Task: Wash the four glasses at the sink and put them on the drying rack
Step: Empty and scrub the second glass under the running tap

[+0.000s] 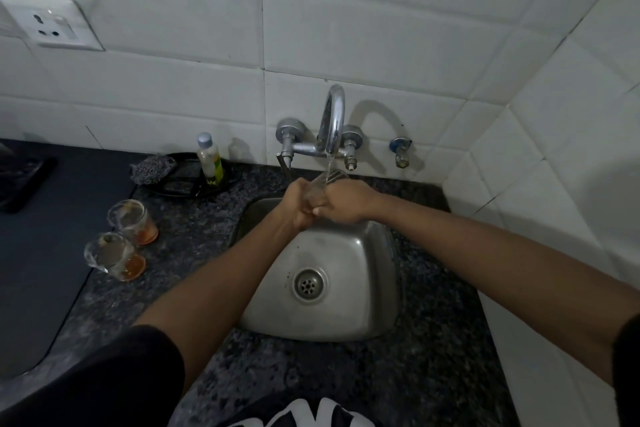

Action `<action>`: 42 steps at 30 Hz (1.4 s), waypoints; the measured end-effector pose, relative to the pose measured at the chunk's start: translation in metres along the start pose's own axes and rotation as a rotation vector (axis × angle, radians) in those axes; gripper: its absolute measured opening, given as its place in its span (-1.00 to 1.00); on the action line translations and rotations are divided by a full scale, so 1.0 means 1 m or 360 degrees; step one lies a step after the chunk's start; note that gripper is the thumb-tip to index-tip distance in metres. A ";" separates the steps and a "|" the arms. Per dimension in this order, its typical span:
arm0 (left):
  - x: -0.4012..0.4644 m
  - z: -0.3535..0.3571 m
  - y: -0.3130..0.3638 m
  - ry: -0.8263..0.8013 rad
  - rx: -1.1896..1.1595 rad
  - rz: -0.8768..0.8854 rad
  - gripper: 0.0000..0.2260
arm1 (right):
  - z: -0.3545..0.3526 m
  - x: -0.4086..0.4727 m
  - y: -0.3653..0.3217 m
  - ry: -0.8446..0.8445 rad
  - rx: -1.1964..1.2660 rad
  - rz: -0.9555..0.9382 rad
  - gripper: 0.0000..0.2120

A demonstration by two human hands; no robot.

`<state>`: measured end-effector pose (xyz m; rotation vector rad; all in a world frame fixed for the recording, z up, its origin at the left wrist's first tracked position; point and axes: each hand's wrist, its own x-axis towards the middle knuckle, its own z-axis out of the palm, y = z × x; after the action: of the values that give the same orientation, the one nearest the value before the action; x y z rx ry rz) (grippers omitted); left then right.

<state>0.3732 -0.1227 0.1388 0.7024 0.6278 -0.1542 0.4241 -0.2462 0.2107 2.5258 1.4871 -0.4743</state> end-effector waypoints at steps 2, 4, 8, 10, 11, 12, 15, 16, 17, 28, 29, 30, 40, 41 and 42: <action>-0.002 -0.002 0.001 0.0051 0.0050 -0.0109 -0.61 | 0.000 -0.004 0.006 0.0109 -0.0316 -0.0273 -0.78; -0.006 0.002 0.004 0.0117 0.0169 -0.0168 -0.63 | 0.001 -0.005 0.014 0.0318 -0.0711 -0.0647 -0.96; -0.008 0.006 0.006 0.0159 0.0133 -0.0034 -0.61 | 0.006 -0.008 0.006 0.0269 -0.0634 -0.0409 -0.80; -0.009 0.004 0.004 0.0132 0.0057 -0.0023 -0.64 | 0.006 -0.006 0.000 0.0186 -0.0507 -0.0284 -0.70; -0.010 0.002 0.004 0.0113 0.0072 -0.0035 -0.65 | 0.005 -0.006 -0.001 0.0172 -0.0539 -0.0318 -0.71; -0.010 0.000 0.003 0.0106 0.0088 -0.0065 -0.64 | 0.002 -0.009 -0.002 0.0178 -0.0606 -0.0370 -0.73; -0.012 0.004 0.008 0.0139 0.0240 -0.0111 -0.65 | -0.003 -0.011 0.003 0.0260 -0.0924 -0.0565 -0.75; -0.014 0.007 0.010 0.0140 0.0276 -0.0106 -0.63 | 0.001 -0.010 0.004 0.0286 -0.0919 -0.0536 -0.75; -0.012 0.008 0.010 0.0141 0.0290 -0.0093 -0.58 | 0.003 -0.009 0.003 0.0259 -0.0837 -0.0424 -0.75; -0.016 0.008 0.011 0.0142 0.0284 -0.0149 -0.56 | 0.012 -0.005 0.007 0.0262 -0.0975 -0.0515 -0.78; -0.017 0.011 0.011 0.0133 0.0217 -0.0105 -0.57 | 0.014 -0.003 0.007 0.0343 -0.0710 -0.0425 -0.77; -0.018 0.012 0.011 0.0136 0.0188 -0.0048 -0.60 | 0.013 -0.004 0.006 0.0332 -0.0511 -0.0302 -0.72; -0.016 0.008 0.014 0.0105 0.0041 -0.0042 -0.54 | 0.006 -0.003 0.010 0.0527 -0.0717 -0.0577 -0.84; -0.015 0.009 0.013 0.0130 -0.0020 0.0007 -0.59 | 0.011 -0.002 0.006 0.0497 -0.0462 -0.0426 -0.80; -0.016 0.008 0.011 0.0148 -0.0039 0.0013 -0.62 | 0.013 -0.003 0.002 0.0421 -0.0366 -0.0283 -0.73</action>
<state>0.3678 -0.1213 0.1592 0.6911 0.7145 -0.1066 0.4219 -0.2535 0.1994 2.3572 1.7532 0.0136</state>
